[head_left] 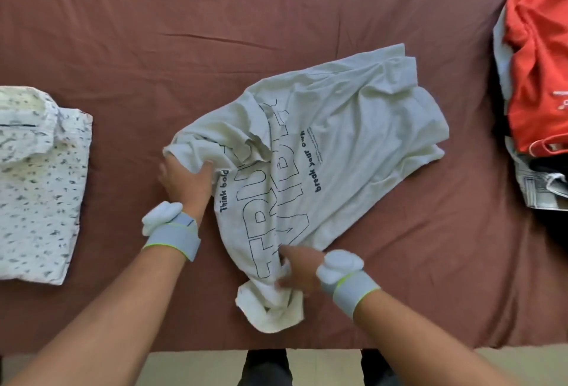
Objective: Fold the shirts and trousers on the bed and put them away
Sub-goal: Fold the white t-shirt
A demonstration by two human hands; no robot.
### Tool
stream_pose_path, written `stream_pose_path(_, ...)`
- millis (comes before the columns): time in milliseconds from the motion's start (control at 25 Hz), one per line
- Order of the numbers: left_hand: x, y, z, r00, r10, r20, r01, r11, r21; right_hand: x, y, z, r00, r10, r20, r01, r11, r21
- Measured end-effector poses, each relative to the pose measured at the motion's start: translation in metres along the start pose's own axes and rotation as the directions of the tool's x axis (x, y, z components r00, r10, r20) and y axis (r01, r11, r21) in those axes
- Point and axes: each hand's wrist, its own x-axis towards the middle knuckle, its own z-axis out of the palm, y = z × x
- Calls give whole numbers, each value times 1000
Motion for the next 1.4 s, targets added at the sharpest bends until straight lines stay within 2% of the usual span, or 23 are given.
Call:
stream_pose_path(80, 5, 1, -6, 963, 213, -164, -190, 971, 145, 12, 15, -39, 966, 69, -247, -67, 998, 17)
stream_pose_path(120, 8, 6, -2, 934, 322, -154, -294, 939, 181, 18, 26, -66, 905, 79, -418, -72, 997, 33)
stream_pose_path(160, 11, 13, 3, 910, 410, -60, -390, 897, 210, 20, 38, -93, 823, 68, -564, -64, 998, 27)
stream_pose_path(200, 16, 21, 10, 897, 435, 72, -439, 863, 250, 20, 47, -122, 762, 27, -647, -51, 999, -18)
stream_pose_path(280, 40, 38, 24, 901, 309, 304, -410, 835, 367, 27, 64, -171, 734, -40, -678, -94, 983, -159)
stream_pose_path(360, 64, 53, 29, 899, 143, 414, -354, 795, 492, 41, 70, -202, 721, -83, -688, -145, 953, -267)
stream_pose_path(400, 72, 55, 31, 895, 111, 432, -349, 775, 526, 56, 67, -214, 707, -118, -698, -152, 938, -312)
stream_pose_path(520, 73, 54, 14, 880, 223, 420, -427, 761, 488, 93, 46, -246, 732, -183, -656, -134, 906, -402)
stream_pose_path(600, 72, 59, -6, 868, 342, 361, -479, 769, 424, 105, 36, -267, 794, -187, -578, -151, 861, -486)
stream_pose_path(640, 75, 61, -14, 862, 396, 316, -502, 759, 414, 103, 32, -276, 793, -193, -578, -174, 837, -518)
stream_pose_path(680, 80, 67, -21, 860, 442, 254, -510, 756, 411, 101, 30, -285, 742, -229, -630, -191, 828, -527)
stream_pose_path(800, 115, 81, -17, 892, 450, 37, -426, 812, 399, 85, 14, -307, 433, -374, -820, -149, 868, -474)
stream_pose_path(840, 125, 82, -11, 907, 418, 47, -402, 830, 387, 82, 9, -308, 341, -383, -858, -107, 891, -441)
stream_pose_path(880, 129, 82, -7, 921, 386, 62, -381, 849, 366, 82, 5, -306, 294, -364, -884, -55, 917, -396)
stream_pose_path(920, 129, 79, -3, 929, 363, 75, -364, 854, 371, 84, 6, -296, 323, -342, -882, -7, 931, -364)
stream_pose_path(1000, 102, 51, 8, 949, 300, 95, -314, 877, 364, 91, 26, -250, 498, -341, -798, 12, 922, -387)
stream_pose_path(1080, 52, 13, 10, 990, 118, 81, -130, 979, 159, 90, 59, -186, 629, -334, -702, -28, 893, -449)
stream_pose_path(1120, 29, -2, 10, 996, 17, 85, -20, 999, 34, 83, 73, -156, 656, -339, -674, -48, 873, -485)
stream_pose_path(1200, 7, -25, 3, 985, -124, 117, 139, 982, -125, 71, 92, -109, 690, -366, -624, -53, 835, -548)
stream_pose_path(1280, 7, -34, -4, 930, -227, 289, 317, 893, -320, 58, 107, -90, 692, -422, -585, -34, 791, -610)
stream_pose_path(1360, 8, -42, -18, 802, -211, 559, 501, 747, -436, 53, 110, -92, 641, -466, -611, -23, 783, -622)
stream_pose_path(1400, 4, -47, -23, 726, -179, 664, 561, 712, -422, 53, 108, -97, 603, -476, -640, -30, 789, -614)
